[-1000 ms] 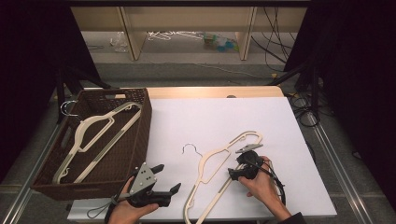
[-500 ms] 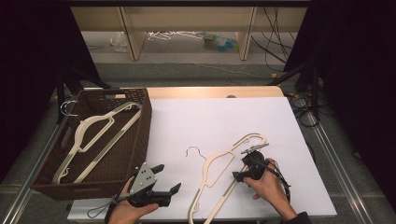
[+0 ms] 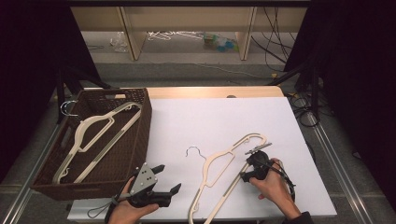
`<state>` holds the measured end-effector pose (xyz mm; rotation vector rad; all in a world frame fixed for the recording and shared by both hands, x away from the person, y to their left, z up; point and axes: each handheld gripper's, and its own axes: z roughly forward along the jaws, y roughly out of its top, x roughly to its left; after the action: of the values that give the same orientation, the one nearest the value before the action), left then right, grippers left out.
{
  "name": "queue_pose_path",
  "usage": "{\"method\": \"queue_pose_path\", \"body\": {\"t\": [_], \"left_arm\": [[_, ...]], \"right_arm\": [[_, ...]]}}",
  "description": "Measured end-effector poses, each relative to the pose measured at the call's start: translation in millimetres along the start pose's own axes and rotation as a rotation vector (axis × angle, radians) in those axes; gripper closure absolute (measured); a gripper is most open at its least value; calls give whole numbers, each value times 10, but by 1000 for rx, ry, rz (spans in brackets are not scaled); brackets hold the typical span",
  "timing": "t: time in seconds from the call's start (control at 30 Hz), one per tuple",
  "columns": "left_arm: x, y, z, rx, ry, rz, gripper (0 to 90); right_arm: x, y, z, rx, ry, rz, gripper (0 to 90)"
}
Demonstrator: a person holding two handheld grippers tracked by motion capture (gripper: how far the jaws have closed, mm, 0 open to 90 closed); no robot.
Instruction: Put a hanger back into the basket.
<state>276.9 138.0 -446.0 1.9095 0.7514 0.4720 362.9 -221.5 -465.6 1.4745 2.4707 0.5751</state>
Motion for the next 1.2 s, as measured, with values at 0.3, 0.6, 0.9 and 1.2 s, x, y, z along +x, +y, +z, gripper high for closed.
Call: {"method": "queue_pose_path", "body": {"t": [0.3, 0.6, 0.9, 1.2], "left_arm": [[-14, 5, 14, 2, 2, 7, 190], [-8, 5, 7, 0, 3, 11, 193], [-15, 2, -12, -3, 4, 9, 195], [-25, 0, 4, 4, -4, 26, 200]], "right_arm": [[181, 100, 47, -38, 15, 10, 286], [279, 117, 91, 40, -18, -32, 272], [104, 114, 19, 90, 41, -152, 469], [-128, 102, -5, 70, 91, -149, 702]]}}
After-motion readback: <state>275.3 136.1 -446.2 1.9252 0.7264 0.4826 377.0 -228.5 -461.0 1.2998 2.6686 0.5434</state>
